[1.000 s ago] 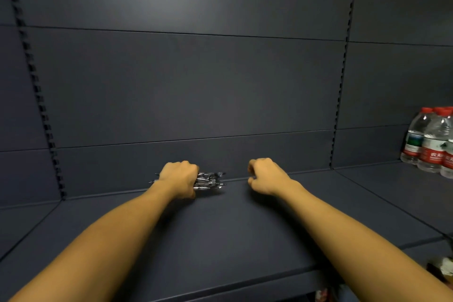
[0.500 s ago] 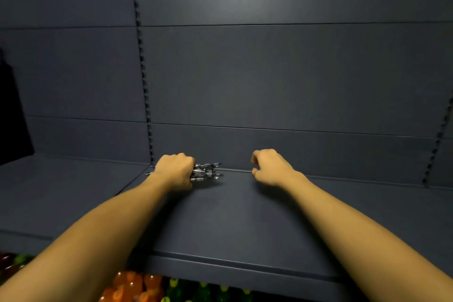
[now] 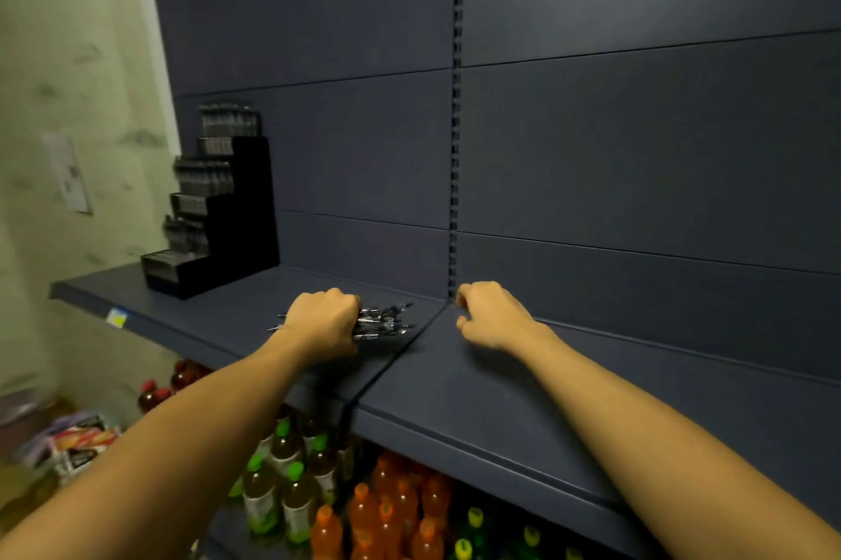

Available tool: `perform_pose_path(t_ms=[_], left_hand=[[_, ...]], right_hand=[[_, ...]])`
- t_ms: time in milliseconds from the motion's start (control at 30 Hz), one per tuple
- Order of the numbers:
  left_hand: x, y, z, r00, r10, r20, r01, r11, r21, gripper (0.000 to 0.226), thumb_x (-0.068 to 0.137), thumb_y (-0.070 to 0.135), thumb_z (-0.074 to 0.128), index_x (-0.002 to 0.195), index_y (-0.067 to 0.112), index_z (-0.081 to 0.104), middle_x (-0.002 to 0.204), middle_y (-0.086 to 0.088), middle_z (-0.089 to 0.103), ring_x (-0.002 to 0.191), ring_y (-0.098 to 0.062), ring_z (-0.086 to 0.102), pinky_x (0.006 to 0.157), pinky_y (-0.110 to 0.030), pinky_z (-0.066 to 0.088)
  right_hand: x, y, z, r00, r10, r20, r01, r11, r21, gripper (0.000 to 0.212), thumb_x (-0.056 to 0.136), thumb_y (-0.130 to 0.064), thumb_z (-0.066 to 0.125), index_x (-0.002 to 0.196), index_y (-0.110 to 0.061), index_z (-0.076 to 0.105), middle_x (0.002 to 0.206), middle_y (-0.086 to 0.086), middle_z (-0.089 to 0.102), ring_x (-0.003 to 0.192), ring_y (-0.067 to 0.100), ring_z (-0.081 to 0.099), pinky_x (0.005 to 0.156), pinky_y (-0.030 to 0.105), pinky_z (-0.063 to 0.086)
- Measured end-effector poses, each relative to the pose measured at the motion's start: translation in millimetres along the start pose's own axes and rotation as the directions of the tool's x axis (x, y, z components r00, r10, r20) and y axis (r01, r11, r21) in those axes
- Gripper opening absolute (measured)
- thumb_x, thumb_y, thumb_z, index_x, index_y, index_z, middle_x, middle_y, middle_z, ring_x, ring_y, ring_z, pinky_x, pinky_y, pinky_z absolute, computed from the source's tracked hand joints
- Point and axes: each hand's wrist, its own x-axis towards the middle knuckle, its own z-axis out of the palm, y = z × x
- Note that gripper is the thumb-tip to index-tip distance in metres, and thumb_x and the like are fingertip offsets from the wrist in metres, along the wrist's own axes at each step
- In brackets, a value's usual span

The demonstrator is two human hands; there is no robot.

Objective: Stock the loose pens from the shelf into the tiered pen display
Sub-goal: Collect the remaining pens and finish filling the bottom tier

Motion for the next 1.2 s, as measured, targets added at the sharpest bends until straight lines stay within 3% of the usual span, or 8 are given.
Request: perform_pose_path(t_ms=[267,567,733,867,1033,1200], left_hand=[[-64.3,-124.3,14.5,0.989,-0.145,0.005,0.145,0.989,0.042,0.034,0.076,0.042,0.07,0.102,0.022,0.058,0.096,-0.001,0.063,0.087,-0.027,0.065,0.064,-0.034,0.044],[-134.9,-236.6,40.8,0.971,-0.238,0.018,0.234,0.965,0.123,0.031,0.077,0.04,0.07,0.097,0.019,0.059,0.086,-0.001,0.059,0.083,-0.029,0.065,0.058,-0.035,0.044],[-159.2,-291.5,47.3,0.955,-0.29,0.057,0.283,0.952,0.114,0.031,0.077,0.038,0.069,0.098,0.02,0.058,0.089,-0.001,0.06,0.081,-0.027,0.065,0.066,-0.037,0.056],[-168.3,-322.8,54.7,0.95,-0.304,0.068,0.295,0.948,0.118,0.031,0.076,0.039,0.073,0.096,0.021,0.057,0.079,0.004,0.051,0.075,-0.024,0.059,0.062,-0.035,0.052],[-163.3,-351.3,69.8,0.951,-0.3,0.073,0.291,0.95,0.113,0.028,0.08,0.038,0.069,0.098,0.019,0.059,0.082,0.001,0.058,0.077,-0.023,0.062,0.065,-0.035,0.056],[-139.9,-373.7,89.0,0.95,-0.303,0.073,0.295,0.95,0.105,0.027,0.079,0.036,0.071,0.097,0.02,0.058,0.081,0.002,0.056,0.074,-0.022,0.061,0.059,-0.033,0.05]], right_hand=[[32.9,-133.1,46.5,0.985,-0.172,0.032,0.17,0.984,0.058,0.027,0.097,-0.022,0.057,0.122,-0.011,0.058,0.117,0.009,0.059,0.095,0.027,0.056,0.077,0.037,0.049],[56.1,-261.4,76.3,0.953,-0.298,0.043,0.293,0.951,0.1,0.027,0.096,-0.022,0.056,0.12,-0.011,0.058,0.117,0.008,0.059,0.1,0.028,0.058,0.084,0.043,0.055],[67.2,-326.6,92.4,0.942,-0.334,0.045,0.327,0.938,0.11,0.022,0.097,-0.022,0.056,0.115,-0.011,0.058,0.113,0.007,0.058,0.096,0.027,0.058,0.08,0.042,0.055],[75.5,-360.6,105.7,0.938,-0.342,0.051,0.336,0.937,0.101,0.016,0.096,-0.02,0.055,0.11,-0.011,0.057,0.11,0.007,0.057,0.092,0.027,0.057,0.075,0.04,0.054],[92.1,-382.1,118.8,0.937,-0.344,0.055,0.338,0.936,0.101,0.019,0.096,-0.02,0.055,0.113,-0.01,0.058,0.114,0.008,0.057,0.098,0.028,0.058,0.077,0.039,0.052],[125.3,-388.7,127.6,0.942,-0.332,0.044,0.327,0.941,0.085,0.017,0.098,-0.02,0.054,0.11,-0.009,0.057,0.111,0.009,0.056,0.093,0.027,0.056,0.073,0.037,0.049]])
